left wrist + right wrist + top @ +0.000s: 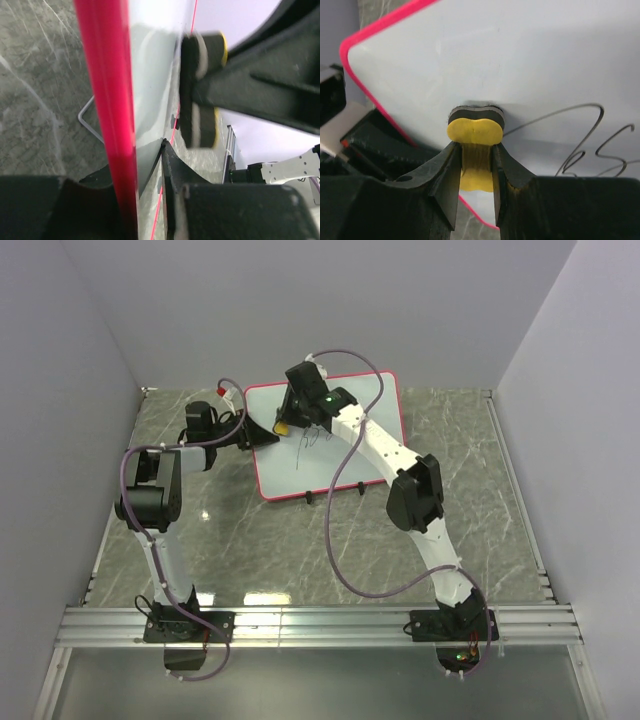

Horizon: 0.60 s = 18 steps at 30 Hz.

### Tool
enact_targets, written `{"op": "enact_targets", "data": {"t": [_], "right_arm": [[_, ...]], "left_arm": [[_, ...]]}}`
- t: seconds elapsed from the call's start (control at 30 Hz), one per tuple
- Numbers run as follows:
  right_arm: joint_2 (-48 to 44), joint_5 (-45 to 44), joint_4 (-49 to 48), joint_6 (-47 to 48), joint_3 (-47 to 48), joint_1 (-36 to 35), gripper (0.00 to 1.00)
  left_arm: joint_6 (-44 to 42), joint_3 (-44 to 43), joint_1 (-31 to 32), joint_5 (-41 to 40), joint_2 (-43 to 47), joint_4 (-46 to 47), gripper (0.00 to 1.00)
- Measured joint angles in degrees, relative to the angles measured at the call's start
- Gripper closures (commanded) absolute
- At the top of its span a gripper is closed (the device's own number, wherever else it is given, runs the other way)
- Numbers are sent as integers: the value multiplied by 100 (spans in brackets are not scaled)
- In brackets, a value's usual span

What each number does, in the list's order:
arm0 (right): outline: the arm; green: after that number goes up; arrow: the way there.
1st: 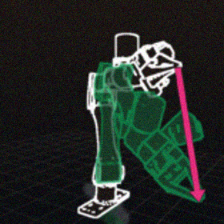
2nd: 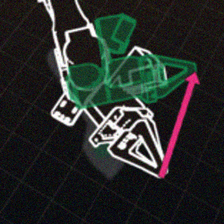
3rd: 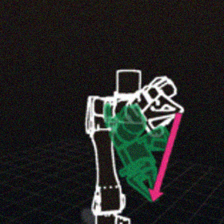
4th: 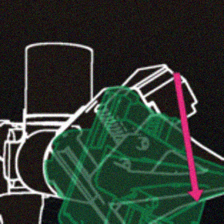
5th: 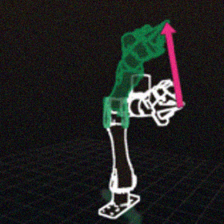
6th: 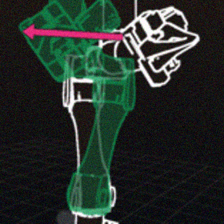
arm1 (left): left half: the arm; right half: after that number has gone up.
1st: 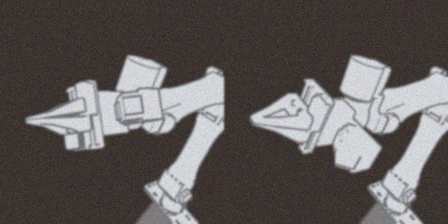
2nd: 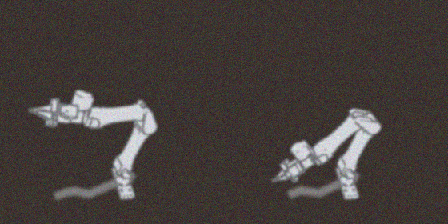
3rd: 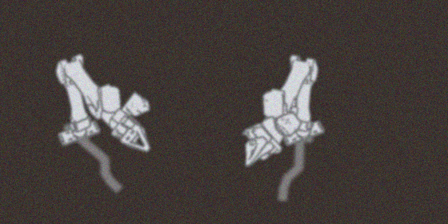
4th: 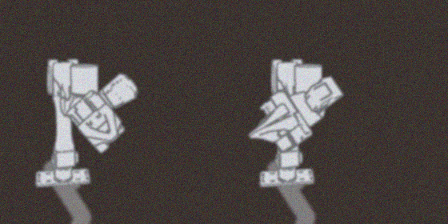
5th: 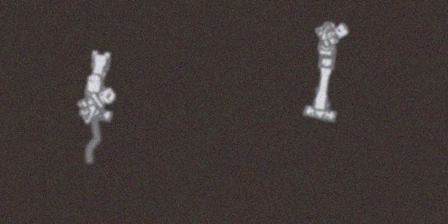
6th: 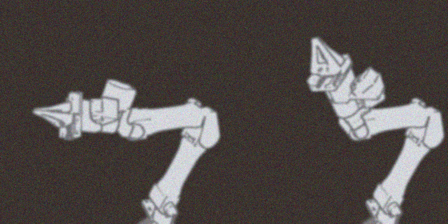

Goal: Erase the whiteboard

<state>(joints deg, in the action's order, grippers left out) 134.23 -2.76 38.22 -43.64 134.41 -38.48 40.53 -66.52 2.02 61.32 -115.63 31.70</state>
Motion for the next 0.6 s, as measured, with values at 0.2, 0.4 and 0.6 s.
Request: {"op": "enact_targets", "data": {"t": [0.2,0.4,0.6], "right_arm": [[188,-610,-81,4,304,11,100],[199,-1443,52,55,520,74,100],[199,-1550,151,221,494,70,100]], "left_arm": [[-42,37,26,-9,46,-28,100],[-195,61,118,-83,225,-223,100],[-190,61,151,-105,243,-284,100]]}}
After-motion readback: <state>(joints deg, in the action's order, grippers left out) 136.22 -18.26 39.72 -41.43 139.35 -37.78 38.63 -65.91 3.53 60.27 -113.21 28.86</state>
